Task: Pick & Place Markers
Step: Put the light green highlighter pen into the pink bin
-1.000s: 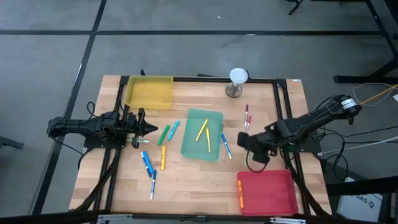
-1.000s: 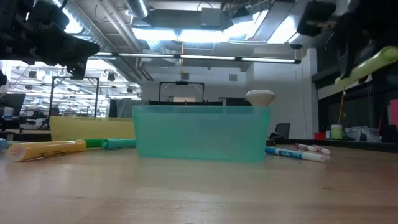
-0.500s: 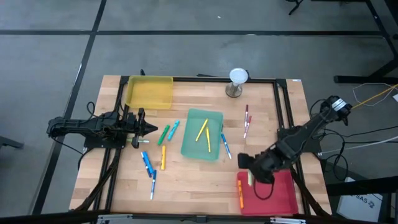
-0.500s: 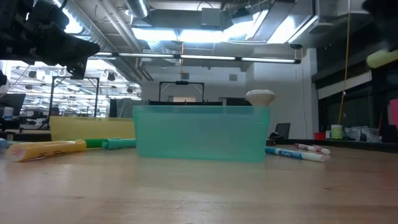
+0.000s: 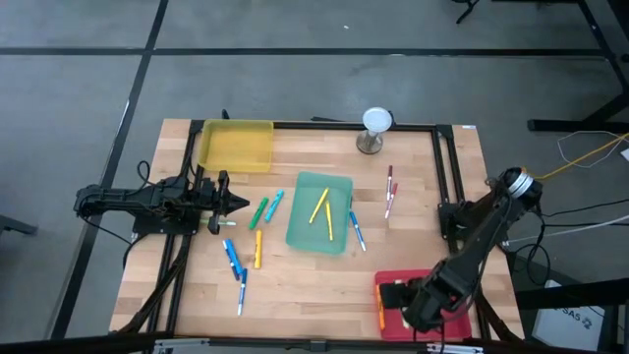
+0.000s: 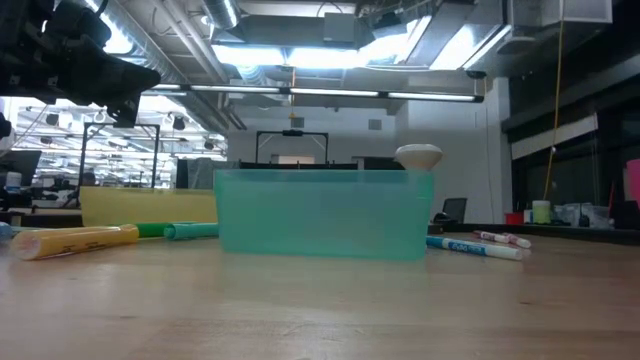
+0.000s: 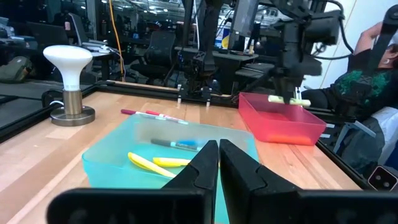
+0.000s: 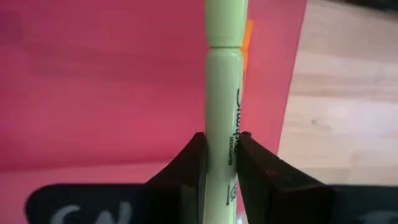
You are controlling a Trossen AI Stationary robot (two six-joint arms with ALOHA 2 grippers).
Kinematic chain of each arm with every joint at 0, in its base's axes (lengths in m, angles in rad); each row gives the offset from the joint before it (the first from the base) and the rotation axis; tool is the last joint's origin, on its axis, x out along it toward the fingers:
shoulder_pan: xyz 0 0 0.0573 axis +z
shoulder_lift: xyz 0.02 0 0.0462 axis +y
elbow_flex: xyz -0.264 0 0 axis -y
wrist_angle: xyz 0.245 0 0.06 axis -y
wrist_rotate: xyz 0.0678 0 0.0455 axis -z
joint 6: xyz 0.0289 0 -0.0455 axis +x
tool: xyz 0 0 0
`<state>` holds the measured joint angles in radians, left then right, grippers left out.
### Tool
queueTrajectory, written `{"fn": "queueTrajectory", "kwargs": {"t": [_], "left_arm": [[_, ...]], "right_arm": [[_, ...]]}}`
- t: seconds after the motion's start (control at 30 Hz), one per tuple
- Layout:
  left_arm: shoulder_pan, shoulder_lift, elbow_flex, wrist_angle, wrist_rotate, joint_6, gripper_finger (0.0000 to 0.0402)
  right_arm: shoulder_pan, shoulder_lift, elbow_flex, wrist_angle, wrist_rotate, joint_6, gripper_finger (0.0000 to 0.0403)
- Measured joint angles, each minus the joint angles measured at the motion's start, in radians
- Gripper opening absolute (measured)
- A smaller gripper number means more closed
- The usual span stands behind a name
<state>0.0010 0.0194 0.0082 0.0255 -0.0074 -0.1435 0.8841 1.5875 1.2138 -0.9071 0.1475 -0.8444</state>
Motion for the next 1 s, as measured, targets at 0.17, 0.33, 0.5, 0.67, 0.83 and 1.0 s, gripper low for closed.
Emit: {"fn": "queueTrajectory", "kwargs": {"t": [0.17, 0.33, 0.5, 0.67, 0.83, 1.0], "left_arm": [[0.000, 0.000, 0.000, 0.000, 0.000, 0.000, 0.0009], [0.000, 0.000, 0.000, 0.000, 0.000, 0.000, 0.0008], [0.000, 0.000, 0.000, 0.000, 0.000, 0.000, 0.0012], [0.000, 0.000, 0.000, 0.000, 0.000, 0.000, 0.0012], [0.000, 0.000, 0.000, 0.000, 0.000, 0.000, 0.0010], [0.000, 0.000, 0.000, 0.000, 0.000, 0.000, 0.0013]], "right_arm": [[0.005, 0.057, 0.023, 0.024, 0.000, -0.001, 0.0065], [0.004, 0.081, 0.023, 0.028, 0.000, -0.001, 0.0065], [0.004, 0.104, 0.017, 0.049, 0.000, 0.001, 0.0065], [0.004, 0.105, -0.032, 0.086, -0.001, 0.029, 0.0065], [0.004, 0.105, -0.083, 0.086, -0.002, 0.053, 0.0065], [0.004, 0.105, -0.114, 0.114, -0.025, 0.054, 0.0065]]}}
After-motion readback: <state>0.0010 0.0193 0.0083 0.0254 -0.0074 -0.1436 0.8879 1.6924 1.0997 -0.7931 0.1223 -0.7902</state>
